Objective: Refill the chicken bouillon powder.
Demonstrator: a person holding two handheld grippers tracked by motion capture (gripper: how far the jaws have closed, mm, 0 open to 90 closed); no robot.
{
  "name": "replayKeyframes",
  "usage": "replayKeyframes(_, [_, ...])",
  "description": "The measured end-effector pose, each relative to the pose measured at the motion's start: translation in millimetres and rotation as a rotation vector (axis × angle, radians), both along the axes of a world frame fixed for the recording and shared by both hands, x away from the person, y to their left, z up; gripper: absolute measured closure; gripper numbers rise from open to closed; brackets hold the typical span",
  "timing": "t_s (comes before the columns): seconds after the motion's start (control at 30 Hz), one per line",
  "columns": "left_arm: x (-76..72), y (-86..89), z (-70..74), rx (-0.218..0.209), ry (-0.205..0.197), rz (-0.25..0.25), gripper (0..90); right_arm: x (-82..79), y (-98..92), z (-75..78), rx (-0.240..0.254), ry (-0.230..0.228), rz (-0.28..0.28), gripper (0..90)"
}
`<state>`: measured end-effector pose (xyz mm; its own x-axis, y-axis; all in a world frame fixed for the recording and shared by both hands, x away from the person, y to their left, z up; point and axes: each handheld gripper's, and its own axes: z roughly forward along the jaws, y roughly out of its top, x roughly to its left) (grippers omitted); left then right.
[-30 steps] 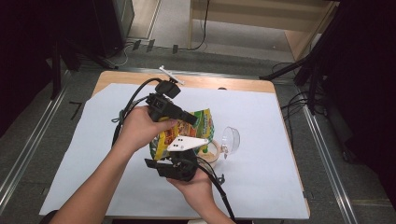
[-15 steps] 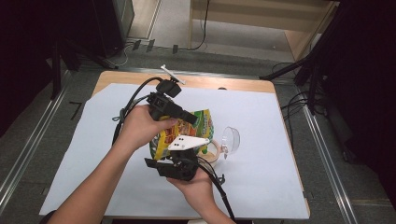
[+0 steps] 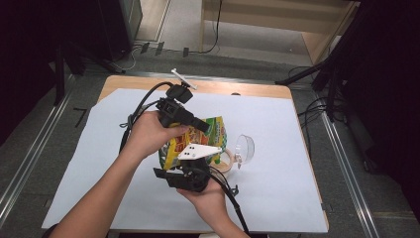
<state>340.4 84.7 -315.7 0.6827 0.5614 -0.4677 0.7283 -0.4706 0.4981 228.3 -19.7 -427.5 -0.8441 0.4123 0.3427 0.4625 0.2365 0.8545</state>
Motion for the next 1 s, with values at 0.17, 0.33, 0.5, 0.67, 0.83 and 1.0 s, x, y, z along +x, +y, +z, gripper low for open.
replayKeyframes(0.17, [0.1,-0.6,0.8,0.004,0.002,0.000,82.1,0.1,-0.1,0.3,0.004,0.000,-0.001,68.4])
replayKeyframes(0.33, [0.8,-1.4,0.4,0.005,0.004,0.000,82.2,0.0,-0.4,0.6,0.008,0.004,-0.002,68.3])
replayKeyframes(0.5, [1.0,-1.4,0.1,0.005,0.005,-0.001,82.2,0.2,-0.5,0.4,0.006,0.004,-0.003,68.3])
replayKeyframes(0.67, [1.9,-1.6,0.2,0.003,0.008,-0.001,82.2,0.3,-0.6,0.5,0.004,0.002,-0.004,68.4])
replayKeyframes(0.83, [1.6,-2.2,0.2,0.006,0.005,-0.006,82.2,0.3,-1.1,0.3,0.002,-0.003,-0.005,68.4])
replayKeyframes(1.0, [0.9,-0.6,-1.2,-0.002,0.006,0.001,82.3,0.1,-0.4,-0.7,-0.005,-0.006,-0.003,68.2])
